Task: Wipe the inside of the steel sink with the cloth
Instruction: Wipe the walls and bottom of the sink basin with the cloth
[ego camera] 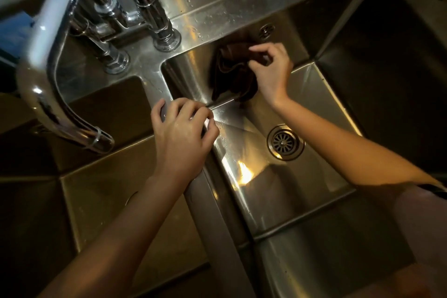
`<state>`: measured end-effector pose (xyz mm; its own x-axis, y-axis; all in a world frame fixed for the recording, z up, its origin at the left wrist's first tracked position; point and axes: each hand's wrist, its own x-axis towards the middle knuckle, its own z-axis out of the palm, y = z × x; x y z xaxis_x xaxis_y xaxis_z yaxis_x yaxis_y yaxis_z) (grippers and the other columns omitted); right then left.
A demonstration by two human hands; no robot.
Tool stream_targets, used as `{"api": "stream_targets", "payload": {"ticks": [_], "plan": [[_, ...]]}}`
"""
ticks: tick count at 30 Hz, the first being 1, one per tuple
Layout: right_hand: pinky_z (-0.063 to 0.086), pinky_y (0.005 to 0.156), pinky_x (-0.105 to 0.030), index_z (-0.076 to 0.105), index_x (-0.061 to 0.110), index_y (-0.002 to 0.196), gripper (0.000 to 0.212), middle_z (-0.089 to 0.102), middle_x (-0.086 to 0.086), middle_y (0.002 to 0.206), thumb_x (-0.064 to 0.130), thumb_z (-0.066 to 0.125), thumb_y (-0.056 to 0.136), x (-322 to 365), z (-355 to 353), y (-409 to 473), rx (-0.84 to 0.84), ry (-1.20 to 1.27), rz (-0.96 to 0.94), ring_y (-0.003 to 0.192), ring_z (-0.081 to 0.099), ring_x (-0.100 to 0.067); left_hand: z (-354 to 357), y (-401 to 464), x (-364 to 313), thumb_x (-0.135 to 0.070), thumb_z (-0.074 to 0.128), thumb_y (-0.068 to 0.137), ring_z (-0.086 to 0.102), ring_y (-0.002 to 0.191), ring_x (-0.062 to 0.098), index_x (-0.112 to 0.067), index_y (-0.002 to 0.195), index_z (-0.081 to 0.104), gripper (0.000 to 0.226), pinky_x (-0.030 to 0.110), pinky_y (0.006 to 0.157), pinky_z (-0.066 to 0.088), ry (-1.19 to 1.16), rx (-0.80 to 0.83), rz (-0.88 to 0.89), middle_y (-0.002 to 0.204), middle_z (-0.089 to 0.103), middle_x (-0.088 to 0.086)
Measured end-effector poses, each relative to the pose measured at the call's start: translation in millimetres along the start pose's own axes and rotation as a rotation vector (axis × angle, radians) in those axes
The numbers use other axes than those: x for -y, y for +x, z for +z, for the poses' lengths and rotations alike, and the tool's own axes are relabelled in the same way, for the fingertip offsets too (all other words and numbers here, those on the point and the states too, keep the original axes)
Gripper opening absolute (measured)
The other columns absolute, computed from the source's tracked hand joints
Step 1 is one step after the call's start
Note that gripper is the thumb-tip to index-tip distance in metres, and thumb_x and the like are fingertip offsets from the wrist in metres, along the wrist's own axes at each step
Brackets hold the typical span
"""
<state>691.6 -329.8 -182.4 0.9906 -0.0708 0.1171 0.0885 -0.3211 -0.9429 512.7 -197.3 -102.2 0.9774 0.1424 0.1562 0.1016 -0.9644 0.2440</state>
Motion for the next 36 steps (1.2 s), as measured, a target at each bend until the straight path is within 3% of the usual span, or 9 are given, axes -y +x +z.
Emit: {"api": "stream_targets", "payload": {"ticks": [5,10,16,20,26,30,36], "plan": [[0.037,0.075,-0.006,0.073,0.006,0.089,0.029,0.053,-0.003,0.090,-0.010,0.068,0.066,-70,28,-13,0.087,-0.130,0.085,0.086,0.057,-0.021,1,1,1,-0.027,0.053,0.092,0.055,0.109,0.020,-0.018,0.091,0.070,0.019,0.045,0.109,0.024,-0.002,0.003,-0.007,0.099,0.066,-0.004],[0.038,0.080,-0.010,0.073,0.009,0.091,0.029,0.061,-0.014,0.096,-0.008,0.066,0.069,-97,35,-12,0.096,-0.207,0.204,0.093,0.062,-0.026,0,0,2,-0.029,0.050,0.094,0.054,0.111,0.019,-0.018,0.093,0.070,0.023,0.043,0.110,0.023,-0.010,0.012,-0.008,0.102,0.067,-0.003],[0.046,0.086,-0.017,0.074,0.011,0.095,0.031,0.055,-0.001,0.093,-0.005,0.066,0.070,-57,14,2,0.006,-0.106,0.146,0.092,0.061,-0.020,-2,0,1,-0.029,0.053,0.094,0.053,0.112,0.018,-0.018,0.093,0.070,0.021,0.043,0.111,0.023,-0.021,0.025,-0.011,0.102,0.066,-0.003],[0.048,0.088,-0.021,0.074,0.013,0.094,0.031,0.055,0.006,0.091,-0.003,0.064,0.069,-6,-18,18,-0.061,-0.004,0.012,0.088,0.055,-0.003,-2,-1,0,-0.029,0.054,0.093,0.054,0.111,0.020,-0.018,0.092,0.070,0.020,0.046,0.111,0.024,-0.031,0.015,-0.010,0.100,0.066,-0.002],[0.053,0.091,-0.027,0.069,0.022,0.089,0.029,0.054,0.014,0.090,0.001,0.069,0.070,27,-46,35,-0.091,0.044,-0.059,0.090,0.062,-0.005,-1,-2,-1,-0.028,0.055,0.092,0.056,0.107,0.022,-0.016,0.089,0.070,0.020,0.047,0.109,0.027,0.012,0.002,-0.002,0.097,0.067,0.000],[0.053,0.091,-0.034,0.066,0.024,0.087,0.031,0.051,0.013,0.090,0.000,0.067,0.067,2,-37,33,-0.064,0.020,-0.063,0.093,0.062,-0.015,1,-2,0,-0.028,0.054,0.092,0.055,0.108,0.022,-0.016,0.090,0.070,0.020,0.047,0.109,0.026,0.015,-0.004,0.016,0.098,0.067,0.000],[0.049,0.094,-0.033,0.069,0.005,0.092,0.028,0.053,-0.006,0.096,-0.009,0.065,0.068,-84,-11,30,0.021,-0.115,0.102,0.098,0.058,-0.022,3,0,4,-0.033,0.050,0.093,0.052,0.113,0.022,-0.020,0.098,0.071,0.026,0.048,0.109,0.024,0.011,0.021,0.028,0.107,0.066,-0.002]]}}
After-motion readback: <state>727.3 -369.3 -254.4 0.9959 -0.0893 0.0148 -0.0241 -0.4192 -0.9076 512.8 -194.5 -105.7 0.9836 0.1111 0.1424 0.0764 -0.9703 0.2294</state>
